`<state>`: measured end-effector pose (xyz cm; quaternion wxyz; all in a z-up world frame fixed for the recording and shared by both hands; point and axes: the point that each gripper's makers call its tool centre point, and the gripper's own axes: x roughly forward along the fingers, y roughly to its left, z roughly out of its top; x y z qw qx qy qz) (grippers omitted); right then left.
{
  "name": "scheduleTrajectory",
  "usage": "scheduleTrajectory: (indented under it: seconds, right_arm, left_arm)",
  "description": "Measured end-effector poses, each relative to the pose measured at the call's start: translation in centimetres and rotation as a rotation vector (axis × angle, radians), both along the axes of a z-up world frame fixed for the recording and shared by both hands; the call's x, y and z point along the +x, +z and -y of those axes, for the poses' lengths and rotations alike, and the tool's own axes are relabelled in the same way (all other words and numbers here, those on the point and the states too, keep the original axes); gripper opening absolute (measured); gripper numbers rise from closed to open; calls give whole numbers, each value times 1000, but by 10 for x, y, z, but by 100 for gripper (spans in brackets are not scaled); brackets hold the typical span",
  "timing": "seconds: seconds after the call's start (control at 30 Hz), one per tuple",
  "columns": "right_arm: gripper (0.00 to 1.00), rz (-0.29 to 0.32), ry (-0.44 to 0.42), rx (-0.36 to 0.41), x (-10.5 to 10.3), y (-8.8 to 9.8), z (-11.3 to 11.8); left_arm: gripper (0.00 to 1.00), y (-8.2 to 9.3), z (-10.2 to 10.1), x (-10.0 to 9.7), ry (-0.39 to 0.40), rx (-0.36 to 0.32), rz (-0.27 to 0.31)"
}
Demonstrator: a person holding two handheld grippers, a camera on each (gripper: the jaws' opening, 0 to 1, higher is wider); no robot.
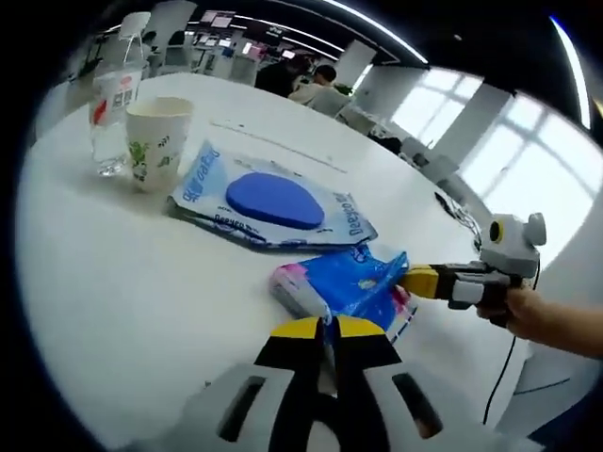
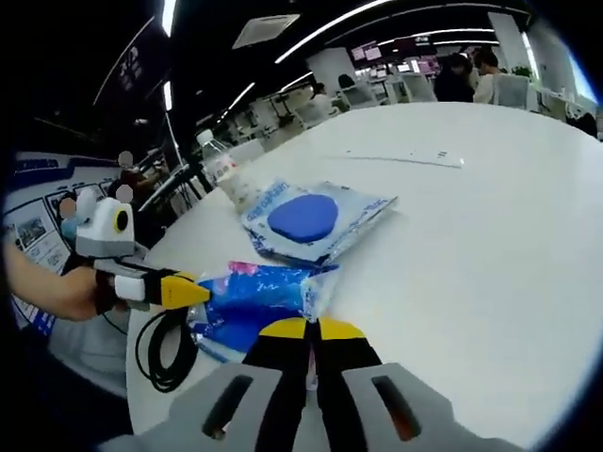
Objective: Arrange the tabletop items into an orderly group along one side of the table until the central work area is clear of visible clutter.
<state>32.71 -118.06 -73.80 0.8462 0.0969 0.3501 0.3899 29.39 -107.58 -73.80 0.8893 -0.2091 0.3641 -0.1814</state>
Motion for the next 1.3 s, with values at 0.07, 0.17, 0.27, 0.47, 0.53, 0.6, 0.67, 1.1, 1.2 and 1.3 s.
scheduleTrajectory:
  seconds: [0.07, 0.17, 0.27, 0.47, 0.53, 0.6, 0.67, 1.1, 1.2, 1.3]
  right_arm:
    - [0, -1, -21, 15, -9, 4, 3]
    - [0, -1, -59, 23, -21, 10, 9]
    - [0, 4, -133, 54, -22, 19, 19]
    - [0, 9, -204, 58, -20, 25, 41]
    - [0, 19, -222, 58, -16, 30, 47]
    - [0, 31, -238, 56, -11, 35, 55]
    - [0, 42, -259, 58, -6, 38, 62]
    - [0, 115, -341, 8, 24, 53, 112]
    - [0, 128, -339, -11, 32, 54, 119]
    - [0, 150, -333, -42, 39, 54, 123]
  left_arm:
    - [0, 3, 0, -5, 3, -10, -4]
    - [0, 9, 5, -9, -4, -19, -1]
    - [0, 19, 14, -7, -38, -7, 26]
    - [0, 29, 36, 4, -88, -7, 41]
    - [0, 35, 43, 9, -106, -3, 60]
    - [0, 38, 50, 13, -127, 3, 70]
    - [0, 42, 57, 19, -156, 20, 88]
    - [0, 46, 107, 62, -256, 28, 126]
    - [0, 41, 116, 71, -277, 48, 120]
    - [0, 44, 119, 76, -280, 57, 126]
